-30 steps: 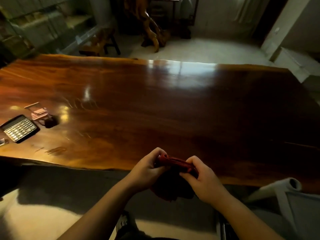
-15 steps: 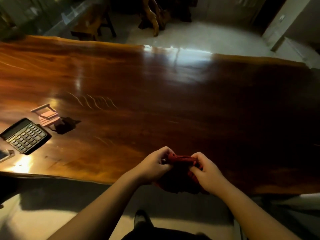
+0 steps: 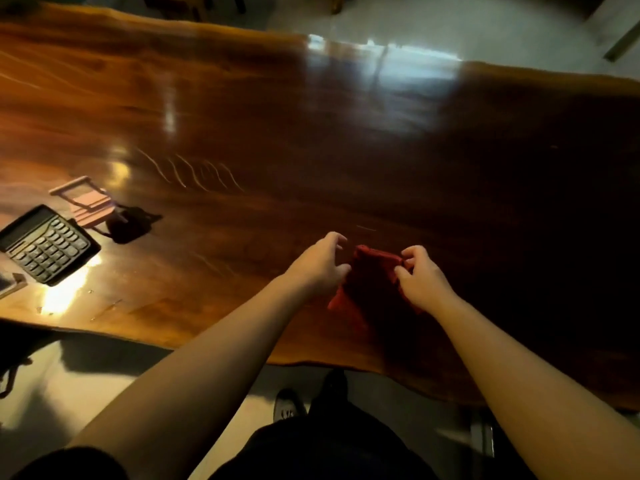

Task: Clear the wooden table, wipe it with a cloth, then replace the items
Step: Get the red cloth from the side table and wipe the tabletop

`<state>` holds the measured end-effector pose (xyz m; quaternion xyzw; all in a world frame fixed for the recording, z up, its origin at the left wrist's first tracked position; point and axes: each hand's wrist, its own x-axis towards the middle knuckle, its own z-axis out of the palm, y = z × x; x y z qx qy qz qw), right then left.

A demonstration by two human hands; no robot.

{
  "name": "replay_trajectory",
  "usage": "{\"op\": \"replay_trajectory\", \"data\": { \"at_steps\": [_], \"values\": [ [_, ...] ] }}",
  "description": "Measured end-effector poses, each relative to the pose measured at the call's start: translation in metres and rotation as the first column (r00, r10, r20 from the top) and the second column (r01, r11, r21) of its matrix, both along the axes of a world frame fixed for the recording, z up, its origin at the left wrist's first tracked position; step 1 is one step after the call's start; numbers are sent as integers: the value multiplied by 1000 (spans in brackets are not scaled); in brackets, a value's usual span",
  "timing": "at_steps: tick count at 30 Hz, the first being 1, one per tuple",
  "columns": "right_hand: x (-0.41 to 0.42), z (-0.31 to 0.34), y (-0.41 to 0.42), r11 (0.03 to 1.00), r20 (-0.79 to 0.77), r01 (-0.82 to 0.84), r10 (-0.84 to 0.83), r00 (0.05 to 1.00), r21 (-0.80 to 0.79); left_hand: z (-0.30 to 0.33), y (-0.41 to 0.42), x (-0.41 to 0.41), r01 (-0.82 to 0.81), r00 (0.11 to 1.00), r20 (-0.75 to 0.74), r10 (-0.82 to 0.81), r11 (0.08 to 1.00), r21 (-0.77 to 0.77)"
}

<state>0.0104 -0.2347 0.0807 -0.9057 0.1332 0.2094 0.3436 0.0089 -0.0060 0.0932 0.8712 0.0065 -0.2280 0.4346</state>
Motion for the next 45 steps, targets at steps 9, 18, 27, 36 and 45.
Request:
{"op": "replay_trajectory", "data": {
  "at_steps": [9, 18, 27, 36, 45],
  "values": [
    [-2, -78, 33, 917, 120, -325, 359, 926, -233, -34, 83, -66, -100, 995, 32, 96, 883, 459],
    [-9, -117, 67, 814, 84, -342, 427, 900, -470, -60, 103, -113, -118, 989, 3, 148, 774, 622],
    [-6, -128, 71, 775, 164, -347, 495, 853, -528, -72, 153, -112, -120, 979, -53, 198, 763, 635],
    [14, -131, 106, 708, 162, -432, 604, 780, -559, -73, 192, -136, -205, 942, -82, 326, 749, 630],
    [32, -133, 198, 659, 197, -523, 704, 682, -541, -65, 215, -151, -256, 877, -165, 450, 731, 632]
  ]
}}
